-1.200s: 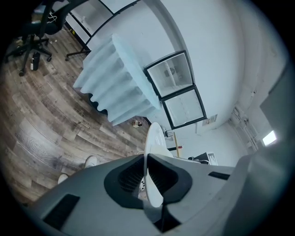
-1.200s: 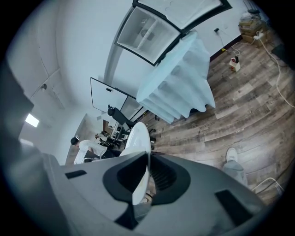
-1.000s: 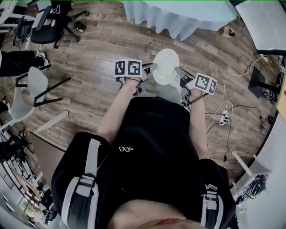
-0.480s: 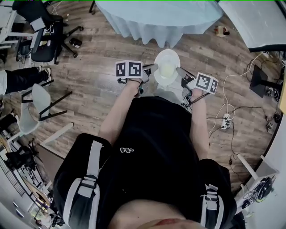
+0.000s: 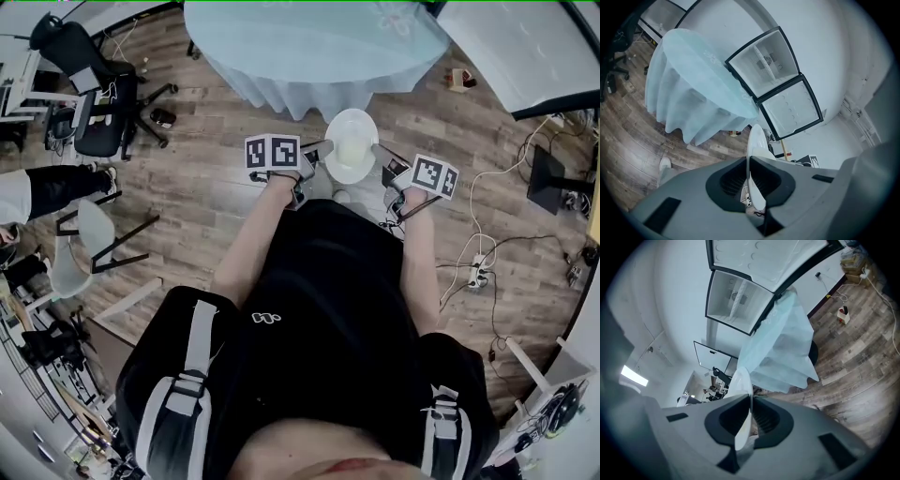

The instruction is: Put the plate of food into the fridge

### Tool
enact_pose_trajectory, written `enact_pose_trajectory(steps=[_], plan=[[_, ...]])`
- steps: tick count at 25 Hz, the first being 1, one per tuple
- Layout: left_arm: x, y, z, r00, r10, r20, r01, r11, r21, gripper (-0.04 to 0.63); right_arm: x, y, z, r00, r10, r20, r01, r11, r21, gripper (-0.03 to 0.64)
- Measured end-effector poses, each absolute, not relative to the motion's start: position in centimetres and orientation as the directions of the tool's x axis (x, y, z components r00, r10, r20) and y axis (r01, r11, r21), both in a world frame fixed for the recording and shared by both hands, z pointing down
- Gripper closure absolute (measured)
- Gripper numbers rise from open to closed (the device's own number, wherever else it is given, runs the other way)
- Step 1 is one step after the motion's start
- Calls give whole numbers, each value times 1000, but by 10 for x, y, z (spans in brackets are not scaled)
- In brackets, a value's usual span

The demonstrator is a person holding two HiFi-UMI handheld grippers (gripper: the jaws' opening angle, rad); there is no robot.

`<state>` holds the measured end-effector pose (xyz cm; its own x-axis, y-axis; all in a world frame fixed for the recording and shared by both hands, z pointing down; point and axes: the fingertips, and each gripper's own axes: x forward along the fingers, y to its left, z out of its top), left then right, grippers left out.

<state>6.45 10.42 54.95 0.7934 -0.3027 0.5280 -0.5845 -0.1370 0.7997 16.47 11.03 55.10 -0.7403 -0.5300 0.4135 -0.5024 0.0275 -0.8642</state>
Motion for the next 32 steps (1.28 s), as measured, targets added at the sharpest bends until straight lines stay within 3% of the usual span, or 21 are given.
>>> enact_pose_trajectory(steps=[9, 23, 32], plan=[[71, 58, 567, 798, -281, 533, -573, -80, 815, 565, 172, 59, 565, -736, -508, 447, -515, -7, -857, 591], [84, -80, 570, 816, -175, 552, -574, -128, 809, 563, 184, -64, 570, -680, -573, 457, -492, -105, -864, 592], [62, -155, 572, 827, -168, 536, -558, -126, 821, 565, 161, -136, 571, -669, -582, 463, -493, -119, -862, 592]])
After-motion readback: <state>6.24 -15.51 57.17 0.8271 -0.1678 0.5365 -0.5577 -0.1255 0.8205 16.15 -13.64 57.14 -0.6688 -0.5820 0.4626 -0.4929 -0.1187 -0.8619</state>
